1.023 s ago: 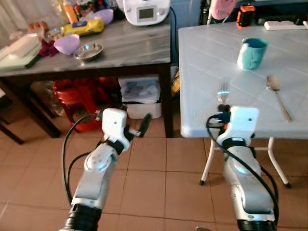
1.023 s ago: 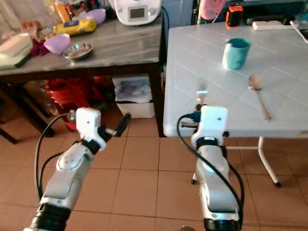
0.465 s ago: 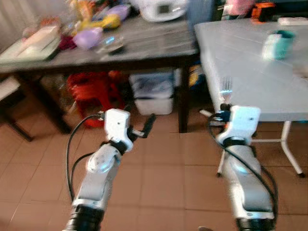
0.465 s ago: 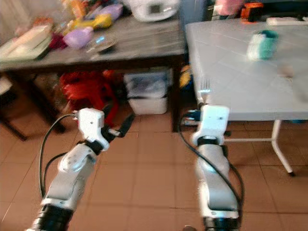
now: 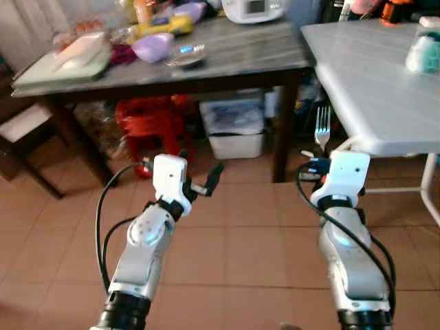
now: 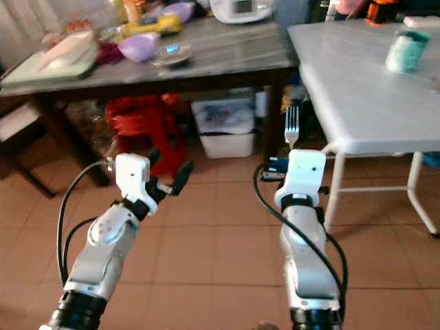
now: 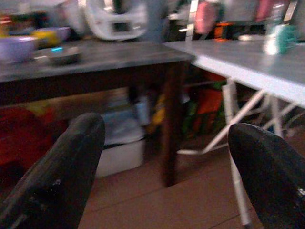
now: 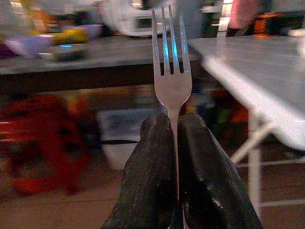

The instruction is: Setting the table

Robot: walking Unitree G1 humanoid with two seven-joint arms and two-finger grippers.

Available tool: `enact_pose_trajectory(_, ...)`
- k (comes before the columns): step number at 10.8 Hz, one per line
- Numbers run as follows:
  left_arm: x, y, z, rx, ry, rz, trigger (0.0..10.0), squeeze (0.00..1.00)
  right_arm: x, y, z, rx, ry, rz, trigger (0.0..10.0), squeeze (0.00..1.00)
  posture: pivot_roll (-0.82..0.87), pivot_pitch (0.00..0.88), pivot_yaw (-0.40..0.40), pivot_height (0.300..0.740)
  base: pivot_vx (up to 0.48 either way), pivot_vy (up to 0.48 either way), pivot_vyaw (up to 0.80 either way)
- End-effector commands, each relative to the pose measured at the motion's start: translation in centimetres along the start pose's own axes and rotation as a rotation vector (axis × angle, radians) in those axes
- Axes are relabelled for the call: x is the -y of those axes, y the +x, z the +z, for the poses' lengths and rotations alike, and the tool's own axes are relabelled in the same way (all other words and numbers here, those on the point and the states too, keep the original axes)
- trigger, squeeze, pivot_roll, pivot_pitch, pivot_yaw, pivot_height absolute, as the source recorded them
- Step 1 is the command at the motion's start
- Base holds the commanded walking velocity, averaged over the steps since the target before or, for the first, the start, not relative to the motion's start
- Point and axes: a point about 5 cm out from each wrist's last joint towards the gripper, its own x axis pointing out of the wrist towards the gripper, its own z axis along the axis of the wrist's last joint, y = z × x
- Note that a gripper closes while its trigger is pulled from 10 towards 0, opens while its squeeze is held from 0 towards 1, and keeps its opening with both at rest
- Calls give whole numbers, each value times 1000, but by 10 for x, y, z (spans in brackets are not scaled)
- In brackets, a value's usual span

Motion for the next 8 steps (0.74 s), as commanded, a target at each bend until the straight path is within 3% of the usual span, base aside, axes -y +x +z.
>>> enact_pose_trajectory(1, -5, -1, 2, 9, 20, 22, 10000, 0, -7, 0, 4, 21, 5, 26, 10000, 0, -188, 83, 122, 740, 0, 0, 0)
enact_pose_trajectory(6, -2, 0, 5, 27, -29, 4, 10000, 0, -10, 1, 4, 26, -3, 41, 10000, 0, -193, 81, 118, 740, 0, 0, 0)
enact_pose_trajectory(8, -2, -1, 5, 28, -30, -4, 10000, 0, -9, 2, 3, 27, -6, 44, 10000, 0, -193, 78, 117, 740, 294, 0, 0)
